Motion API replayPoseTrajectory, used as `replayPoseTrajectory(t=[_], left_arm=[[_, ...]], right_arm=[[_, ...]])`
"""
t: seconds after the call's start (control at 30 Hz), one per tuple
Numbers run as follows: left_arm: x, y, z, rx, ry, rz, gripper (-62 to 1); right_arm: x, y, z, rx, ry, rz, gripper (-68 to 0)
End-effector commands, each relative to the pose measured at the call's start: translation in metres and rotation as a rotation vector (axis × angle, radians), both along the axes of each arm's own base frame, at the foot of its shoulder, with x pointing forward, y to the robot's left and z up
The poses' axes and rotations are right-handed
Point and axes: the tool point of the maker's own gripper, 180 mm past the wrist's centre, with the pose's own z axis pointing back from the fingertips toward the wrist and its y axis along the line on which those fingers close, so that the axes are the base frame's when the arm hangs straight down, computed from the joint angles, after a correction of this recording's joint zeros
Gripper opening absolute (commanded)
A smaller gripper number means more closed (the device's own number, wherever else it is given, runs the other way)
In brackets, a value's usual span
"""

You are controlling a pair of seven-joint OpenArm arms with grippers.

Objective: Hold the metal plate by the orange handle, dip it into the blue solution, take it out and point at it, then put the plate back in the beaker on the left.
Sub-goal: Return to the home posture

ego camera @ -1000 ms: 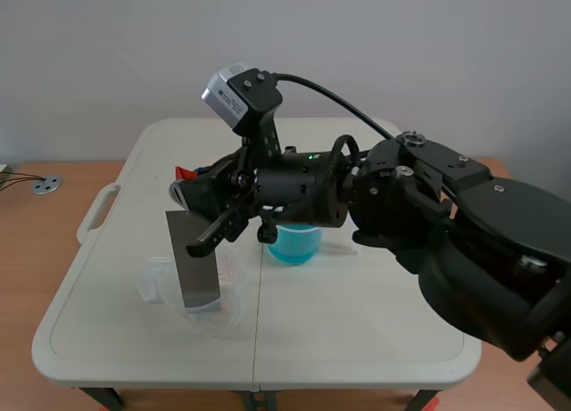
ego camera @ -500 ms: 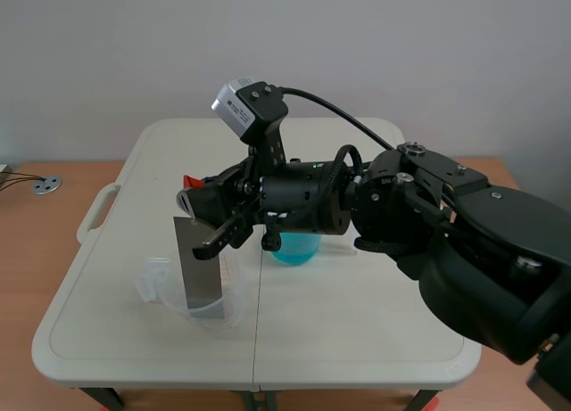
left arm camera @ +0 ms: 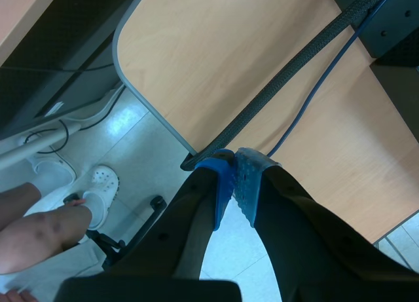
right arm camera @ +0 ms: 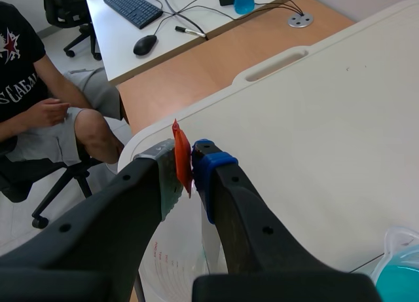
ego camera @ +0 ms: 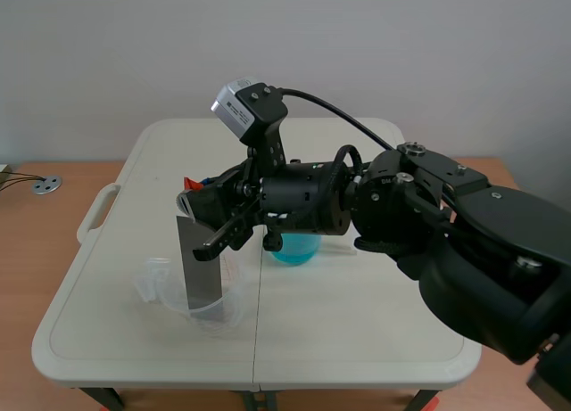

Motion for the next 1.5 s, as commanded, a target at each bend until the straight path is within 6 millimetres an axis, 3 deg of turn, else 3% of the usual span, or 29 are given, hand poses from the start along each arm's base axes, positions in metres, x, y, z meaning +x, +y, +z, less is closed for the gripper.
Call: replayPoseTrajectory(t=[0.0,0.33,0.6,0.73,0.77,0.83,0.87,0.93,1.3,1.47], left_arm=[[-0.001,-0.005,0.002,-0.015,-0.003,0.006,-58.0],[-0.001,-0.005,0.002,-0.015,-0.003,0.006,-58.0],[-0.001,-0.005,0.002,-0.015,-0.003,0.005,-58.0],[-0.001,-0.005,0.002,-0.015,-0.003,0.005,-57.2],[-0.001,-0.005,0.002,-0.015,-0.002,0.005,-53.8],[-0.001,-0.005,0.002,-0.015,-0.002,0.005,-37.8],[-0.001,-0.005,0.002,-0.015,-0.002,0.005,-25.6],[-0.001,-0.005,0.002,-0.016,-0.004,0.007,1.2],[-0.001,-0.006,0.001,-0.017,-0.005,0.01,1.4],[0.005,-0.027,-0.004,-0.053,-0.037,0.092,1.4]], right_arm=[[0.004,0.003,0.012,0.026,-0.023,0.002,-62.0],[0.005,0.001,0.013,0.024,-0.026,-0.001,-60.0],[0.006,0.001,0.014,0.031,-0.029,-0.005,-26.1],[0.013,-0.003,0.025,0.082,-0.052,-0.034,-17.2],[0.016,-0.004,0.028,0.095,-0.058,-0.043,-14.8],[0.02,-0.008,0.033,0.114,-0.066,-0.061,-6.9],[0.021,-0.008,0.034,0.111,-0.072,-0.062,-1.3],[0.022,-0.01,0.029,0.057,-0.097,-0.055,-1.2],[0.041,-0.048,0.034,0.006,-0.141,-0.137,-1.2],[0.038,-0.064,0.042,-0.027,-0.187,-0.153,-1.2]])
